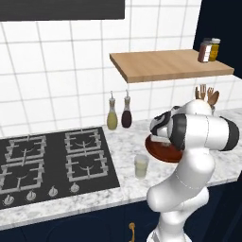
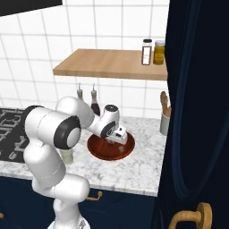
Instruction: Grab a lemon wedge from the fridge and one ice cube from the ice bowl, and put them in the glass of lemonade.
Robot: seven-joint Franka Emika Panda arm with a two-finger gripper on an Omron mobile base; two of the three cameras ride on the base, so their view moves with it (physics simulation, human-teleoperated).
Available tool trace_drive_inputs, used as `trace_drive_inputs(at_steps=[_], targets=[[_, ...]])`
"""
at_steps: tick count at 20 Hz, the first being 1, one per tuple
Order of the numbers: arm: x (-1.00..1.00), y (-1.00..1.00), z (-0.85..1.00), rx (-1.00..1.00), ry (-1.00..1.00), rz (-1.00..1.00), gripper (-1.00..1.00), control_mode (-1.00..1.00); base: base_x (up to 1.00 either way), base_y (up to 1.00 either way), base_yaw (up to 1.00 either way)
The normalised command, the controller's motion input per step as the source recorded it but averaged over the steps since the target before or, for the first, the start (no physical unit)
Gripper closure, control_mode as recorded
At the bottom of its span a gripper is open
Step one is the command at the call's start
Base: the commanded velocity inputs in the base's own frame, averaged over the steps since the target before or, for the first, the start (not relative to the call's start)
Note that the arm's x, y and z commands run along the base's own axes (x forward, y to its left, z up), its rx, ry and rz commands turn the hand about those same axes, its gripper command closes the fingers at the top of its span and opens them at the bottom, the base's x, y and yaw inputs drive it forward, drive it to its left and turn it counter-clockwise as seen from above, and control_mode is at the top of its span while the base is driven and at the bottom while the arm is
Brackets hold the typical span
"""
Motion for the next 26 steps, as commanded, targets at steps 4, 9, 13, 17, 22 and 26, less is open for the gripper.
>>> trace_drive_inputs(at_steps=[4, 9, 13, 17, 22, 26], targets=[[-0.19, 0.00, 0.54, 0.00, 0.00, 0.00, 1.00, -1.00, 0.00, 0.00, 0.00], [-0.45, 0.20, 0.38, 0.00, 0.01, 0.01, 1.00, -1.00, 0.00, 0.00, 0.00], [-0.56, 0.29, 0.52, 0.00, 0.00, 0.05, 1.00, -1.00, 0.00, 0.00, 0.00], [-0.59, 0.33, 0.55, -0.01, 0.00, 0.07, 1.00, -1.00, 0.00, 0.00, 0.00], [-0.56, 0.42, 0.37, -0.01, 0.00, 0.08, 1.00, -1.00, 0.00, 0.00, 0.00], [-0.50, 0.48, 0.32, -0.02, 0.00, 0.06, 1.00, -1.00, 0.00, 0.00, 0.00]])
